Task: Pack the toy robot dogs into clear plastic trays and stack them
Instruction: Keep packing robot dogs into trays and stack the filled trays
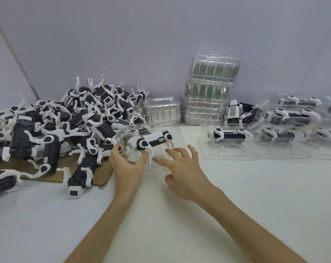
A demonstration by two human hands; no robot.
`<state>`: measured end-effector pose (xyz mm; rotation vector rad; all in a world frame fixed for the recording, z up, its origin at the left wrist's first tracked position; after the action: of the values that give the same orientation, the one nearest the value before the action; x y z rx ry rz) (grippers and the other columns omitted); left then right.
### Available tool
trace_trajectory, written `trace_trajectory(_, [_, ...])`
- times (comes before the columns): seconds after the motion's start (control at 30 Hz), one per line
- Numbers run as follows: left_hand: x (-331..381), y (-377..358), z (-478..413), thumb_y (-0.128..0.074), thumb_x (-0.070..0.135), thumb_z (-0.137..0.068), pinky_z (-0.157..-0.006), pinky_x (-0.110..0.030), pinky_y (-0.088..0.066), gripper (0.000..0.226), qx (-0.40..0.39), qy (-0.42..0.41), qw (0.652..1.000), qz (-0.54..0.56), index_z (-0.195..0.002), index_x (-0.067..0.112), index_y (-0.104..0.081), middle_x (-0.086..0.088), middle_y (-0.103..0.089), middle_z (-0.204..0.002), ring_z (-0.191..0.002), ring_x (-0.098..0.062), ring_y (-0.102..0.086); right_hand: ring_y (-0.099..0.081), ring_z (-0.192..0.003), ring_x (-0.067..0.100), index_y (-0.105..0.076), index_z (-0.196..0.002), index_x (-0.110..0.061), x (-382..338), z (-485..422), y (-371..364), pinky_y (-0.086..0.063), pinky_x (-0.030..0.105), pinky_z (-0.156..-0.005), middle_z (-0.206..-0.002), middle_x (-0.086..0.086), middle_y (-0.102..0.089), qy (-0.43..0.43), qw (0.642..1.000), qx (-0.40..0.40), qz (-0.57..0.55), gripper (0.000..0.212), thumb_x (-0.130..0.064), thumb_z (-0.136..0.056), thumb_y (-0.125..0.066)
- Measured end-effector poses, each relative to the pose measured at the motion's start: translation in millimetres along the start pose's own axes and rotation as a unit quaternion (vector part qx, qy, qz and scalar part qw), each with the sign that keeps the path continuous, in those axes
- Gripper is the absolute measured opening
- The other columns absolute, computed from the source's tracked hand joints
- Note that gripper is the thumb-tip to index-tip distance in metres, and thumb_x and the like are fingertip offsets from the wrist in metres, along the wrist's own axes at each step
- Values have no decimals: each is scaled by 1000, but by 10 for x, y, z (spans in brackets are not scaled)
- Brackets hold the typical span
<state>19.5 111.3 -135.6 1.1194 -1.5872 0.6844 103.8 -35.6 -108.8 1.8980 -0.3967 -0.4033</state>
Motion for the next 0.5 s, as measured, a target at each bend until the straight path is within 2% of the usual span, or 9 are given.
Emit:
trace_trajectory(0.07, [108,-47,53,-82,35,-79,-76,-11,-45,85,-14,-44,999,-4,-147,23,-32,3,-41,-121,-89,5,-51,-21,-144,29,-38,-145,-41,-10,15,-17,10,47,-113,-155,9,-35,-5,999,6,36,62,-24,-88,-53])
trace_trajectory(0.1, [159,-75,84,-83,36,-78,-72,-9,-45,86,-22,-66,998,-7,-146,25,-32,7,-41,-117,-83,7,-51,-22,-142,30,-39,-144,-39,2,21,-25,8,47,-112,-153,10,-36,-10,999,6,49,60,-26,-88,-53])
trace_trajectory(0.17, [233,-148,145,-84,37,-76,-72,-10,-46,88,-46,-95,994,-14,-146,30,-32,12,-40,-116,-84,2,-52,-21,-140,31,-42,-142,-34,41,29,-65,2,45,-108,-150,12,-37,-16,998,-5,66,55,-28,-88,-52])
trace_trajectory(0.3, [294,-227,197,-83,40,-76,-80,-6,-43,89,-83,-122,989,-29,-147,30,-30,7,-39,-129,-99,2,-49,-18,-140,32,-39,-144,-28,43,46,-145,-2,44,-107,-149,14,-35,-13,998,-22,65,54,-32,-91,-50])
trace_trajectory(0.4, [262,-195,164,-84,39,-75,-82,-15,-46,91,-81,-102,991,-19,-147,31,-30,3,-40,-127,-96,-7,-49,-16,-143,33,-41,-142,-22,-8,43,-145,4,44,-112,-145,16,-35,-5,999,-9,47,50,-29,-92,-47])
trace_trajectory(0.5, [232,-162,138,-84,40,-74,-80,-24,-47,91,-64,-88,994,-27,-147,33,-30,1,-38,-122,-90,-13,-47,-18,-143,35,-48,-133,-17,-8,38,-133,5,44,-116,-143,17,-34,-12,1000,-2,26,40,-24,-94,-44])
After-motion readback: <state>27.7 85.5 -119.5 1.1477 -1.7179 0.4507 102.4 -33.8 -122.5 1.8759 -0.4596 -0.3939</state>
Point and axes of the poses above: each hand's wrist, its own z-axis away from the middle knuckle, its own y-axis out of the back of the hand, x = y × z, the point moved 10 cm from there along -z, towards the middle knuckle
